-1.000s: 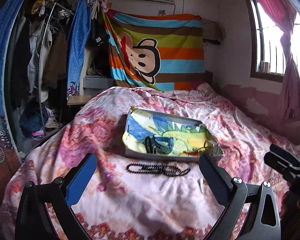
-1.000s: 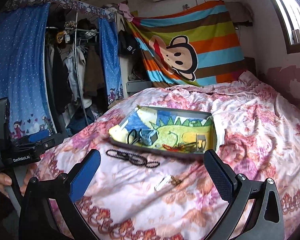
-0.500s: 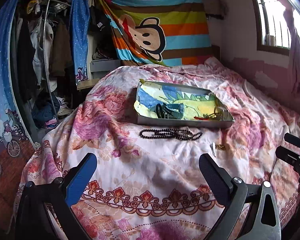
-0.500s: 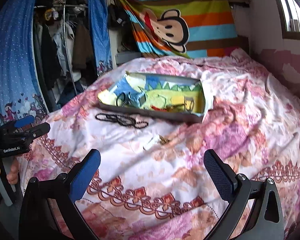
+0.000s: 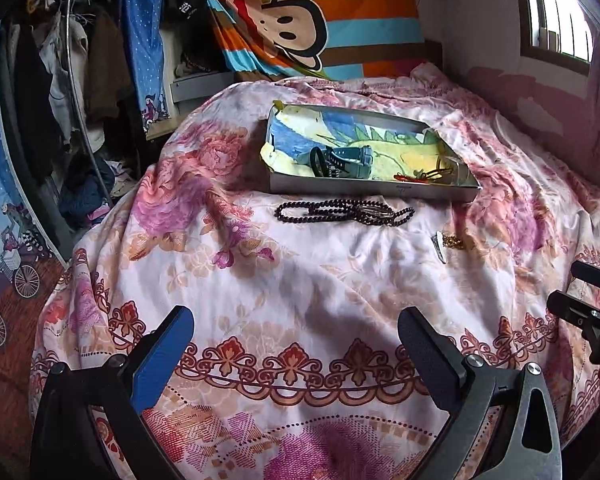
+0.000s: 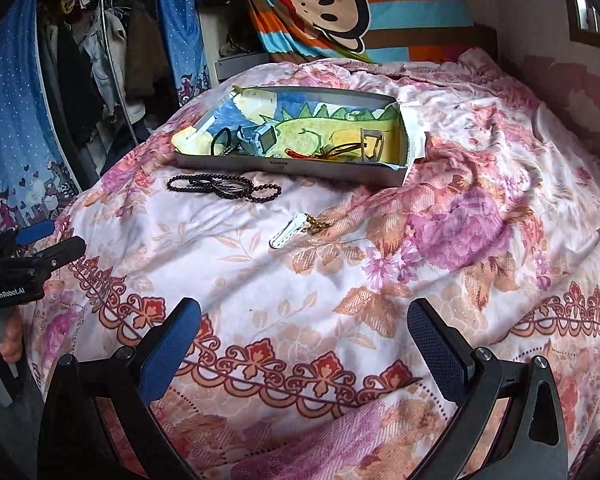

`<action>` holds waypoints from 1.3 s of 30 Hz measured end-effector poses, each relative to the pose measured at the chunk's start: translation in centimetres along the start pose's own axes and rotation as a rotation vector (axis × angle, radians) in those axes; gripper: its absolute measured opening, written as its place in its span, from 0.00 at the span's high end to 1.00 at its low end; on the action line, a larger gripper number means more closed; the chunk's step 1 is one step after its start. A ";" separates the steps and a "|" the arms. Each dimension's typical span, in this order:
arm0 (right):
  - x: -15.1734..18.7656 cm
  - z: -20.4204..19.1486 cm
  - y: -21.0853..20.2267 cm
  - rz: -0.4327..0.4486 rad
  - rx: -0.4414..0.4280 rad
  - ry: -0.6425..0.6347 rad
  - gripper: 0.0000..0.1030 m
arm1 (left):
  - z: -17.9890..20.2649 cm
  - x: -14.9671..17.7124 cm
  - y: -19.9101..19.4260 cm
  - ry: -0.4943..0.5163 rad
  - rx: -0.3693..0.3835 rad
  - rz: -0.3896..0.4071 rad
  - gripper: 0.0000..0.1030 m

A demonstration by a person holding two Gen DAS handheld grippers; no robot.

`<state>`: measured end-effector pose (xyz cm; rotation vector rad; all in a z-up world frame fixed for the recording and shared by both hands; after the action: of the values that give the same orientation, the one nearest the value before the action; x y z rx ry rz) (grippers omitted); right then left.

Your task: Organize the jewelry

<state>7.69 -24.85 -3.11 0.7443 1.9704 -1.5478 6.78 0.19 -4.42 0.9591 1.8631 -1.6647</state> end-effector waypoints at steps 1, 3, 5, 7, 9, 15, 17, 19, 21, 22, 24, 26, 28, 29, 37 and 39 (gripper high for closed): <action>-0.2 0.1 0.2 -0.003 0.000 -0.001 0.02 | 0.0 -0.1 0.1 0.002 -0.001 -0.002 0.00; -0.8 0.5 0.6 -0.006 0.009 -0.013 0.02 | 0.0 -0.3 0.5 0.003 0.004 -0.006 0.00; -1.4 0.9 1.0 -0.005 0.024 -0.027 0.02 | 0.0 -0.8 1.0 0.004 0.024 -0.012 0.00; -2.0 1.4 1.7 -0.006 0.038 -0.035 0.02 | 0.0 -1.3 1.6 0.004 0.042 -0.014 0.00; -2.8 2.2 2.7 -0.011 0.067 -0.024 0.02 | 0.1 -1.8 2.4 0.004 0.065 -0.018 0.00; -5.1 3.8 5.1 -0.006 0.098 -0.016 0.02 | 0.6 -3.7 5.1 -0.027 0.166 -0.028 0.00; -5.9 4.2 6.0 0.001 0.109 -0.017 0.02 | 0.8 -4.1 5.9 -0.031 0.186 -0.029 0.00; -6.4 4.4 6.8 0.006 0.117 -0.024 0.02 | 1.0 -4.6 6.7 -0.037 0.210 -0.032 0.00; -6.7 4.2 7.8 0.007 0.125 -0.050 0.02 | 1.0 -5.1 7.6 -0.045 0.228 -0.036 0.00; -6.8 4.2 8.1 0.006 0.126 -0.062 0.02 | 1.0 -5.3 8.0 -0.047 0.234 -0.037 0.00; -7.0 3.7 9.0 -0.006 0.120 -0.097 0.02 | 1.1 -5.7 8.7 -0.047 0.245 -0.038 0.00; -7.3 3.3 9.5 -0.012 0.105 -0.116 0.08 | 1.1 -6.2 9.2 -0.057 0.260 -0.019 0.01; -7.7 2.8 10.2 -0.021 0.073 -0.138 0.16 | 1.3 -6.6 9.6 -0.072 0.294 -0.001 0.01; -7.8 2.8 10.3 -0.025 0.061 -0.146 0.21 | 1.4 -6.7 9.9 -0.076 0.309 0.001 0.03; -7.4 0.7 12.5 -0.101 -0.064 -0.253 0.56 | 3.3 -7.8 12.4 -0.084 0.409 -0.014 0.33; -7.0 0.1 13.0 -0.130 -0.082 -0.282 0.59 | 3.6 -7.9 12.9 -0.111 0.453 -0.018 0.37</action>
<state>21.72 -23.09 -7.25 0.3483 1.8869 -1.5404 21.21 -4.59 -7.75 0.9942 1.4529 -2.1564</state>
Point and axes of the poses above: each gripper's, at about its wrist camera, not at the fingertips, and y roughly the way its jaws point, z to its right, x to its underside, the point moved 5 cm from there along y, roughly the way its jaws point, and after that the axes turned 10 degrees about y, right-handed, at the moved point
